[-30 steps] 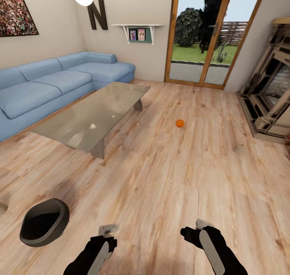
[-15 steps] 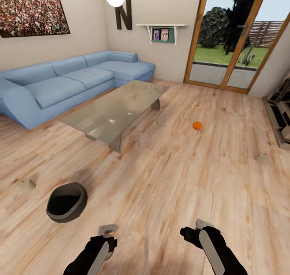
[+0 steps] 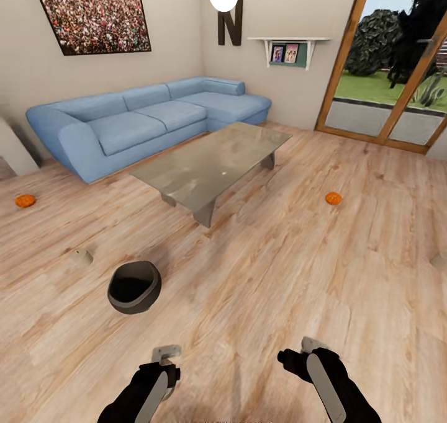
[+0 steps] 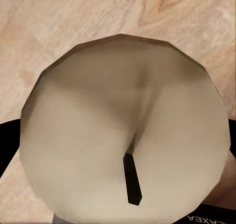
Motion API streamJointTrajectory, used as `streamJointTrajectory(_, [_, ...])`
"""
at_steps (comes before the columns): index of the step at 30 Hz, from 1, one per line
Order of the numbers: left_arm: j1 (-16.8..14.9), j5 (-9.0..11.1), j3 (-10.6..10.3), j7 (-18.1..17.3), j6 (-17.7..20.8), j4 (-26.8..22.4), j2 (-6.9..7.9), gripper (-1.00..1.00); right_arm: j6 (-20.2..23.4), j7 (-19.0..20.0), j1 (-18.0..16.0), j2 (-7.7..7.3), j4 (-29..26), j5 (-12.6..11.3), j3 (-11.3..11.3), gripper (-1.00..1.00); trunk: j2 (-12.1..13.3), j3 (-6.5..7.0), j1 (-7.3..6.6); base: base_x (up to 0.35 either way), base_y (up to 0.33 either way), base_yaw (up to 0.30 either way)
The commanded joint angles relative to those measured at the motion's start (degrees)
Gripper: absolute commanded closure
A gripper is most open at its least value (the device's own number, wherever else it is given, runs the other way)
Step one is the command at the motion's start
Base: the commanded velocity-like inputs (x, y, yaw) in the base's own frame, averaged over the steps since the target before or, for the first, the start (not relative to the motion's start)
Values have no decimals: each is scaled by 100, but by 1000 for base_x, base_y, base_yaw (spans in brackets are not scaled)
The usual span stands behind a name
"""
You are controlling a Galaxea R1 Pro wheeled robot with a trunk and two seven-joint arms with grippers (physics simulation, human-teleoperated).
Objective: Place each of the two pumpkins and all three candles from the living room inside a cabinet in the living room (use any cabinet), then make sure every cabinet is closed, and position the cauldron so it is next to a table in the living room.
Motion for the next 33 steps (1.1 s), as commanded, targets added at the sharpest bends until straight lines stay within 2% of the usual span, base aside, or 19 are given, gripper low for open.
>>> streamJointTrajectory(1, [-3,54,-21,57,14,-6,3,100,9,-58,-1,-2,-9,-63,6,-100,-3,-4,-2,-120,0,293])
streamJointTrajectory(23, [-4,54,3,75,-1,-6,11,100,9,-58,-1,-2,-1,-64,7,-100,-3,-4,-2,-15,0,292])
streamJointTrajectory(28, [-4,75,63,126,1,12,27,100,9,-58,-1,-2,0,-68,7,-100,-3,-4,-2,0,0,292])
streamJointTrajectory(33, [-4,87,92,217,-182,168,50,100,9,-58,-1,4,0,-68,7,-100,-3,-4,-2,0,0,292])
